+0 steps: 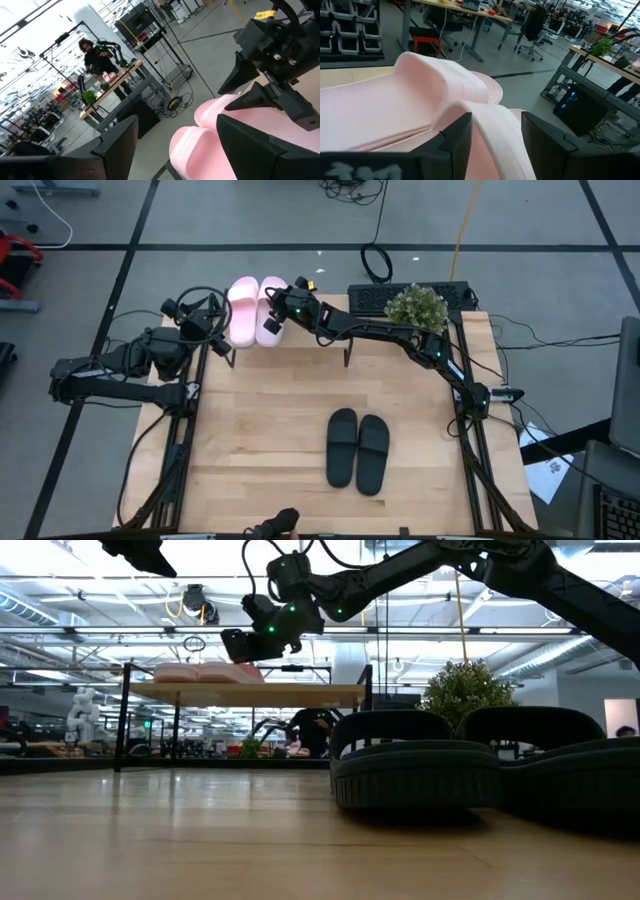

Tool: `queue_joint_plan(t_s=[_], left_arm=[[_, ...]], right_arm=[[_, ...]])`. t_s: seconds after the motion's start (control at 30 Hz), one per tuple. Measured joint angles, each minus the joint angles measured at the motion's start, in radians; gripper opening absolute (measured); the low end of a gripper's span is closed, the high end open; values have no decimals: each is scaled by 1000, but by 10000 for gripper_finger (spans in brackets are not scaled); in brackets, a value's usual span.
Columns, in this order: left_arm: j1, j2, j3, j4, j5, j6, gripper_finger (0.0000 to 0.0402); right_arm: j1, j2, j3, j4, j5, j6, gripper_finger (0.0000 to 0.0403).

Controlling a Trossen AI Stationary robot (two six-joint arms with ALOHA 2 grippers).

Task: Pick and place slides into the shelf
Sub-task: Put the pink slide on the shelf, then put the left black slide on the shelf

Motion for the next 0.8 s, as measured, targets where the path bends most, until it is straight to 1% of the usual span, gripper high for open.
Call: queue_joint_plan(t_s=[0.53, 0.7, 0.8], left_arm=[[0, 0, 0, -1, 0, 0, 273], [0, 0, 0, -7, -1, 0, 274], [0, 0, 0, -41, -3, -3, 273]], right_arm=[[9, 0, 0, -9, 0, 0, 161], [53, -5, 0, -3, -1, -15, 161], [92, -6, 0, -5, 3, -79, 161]])
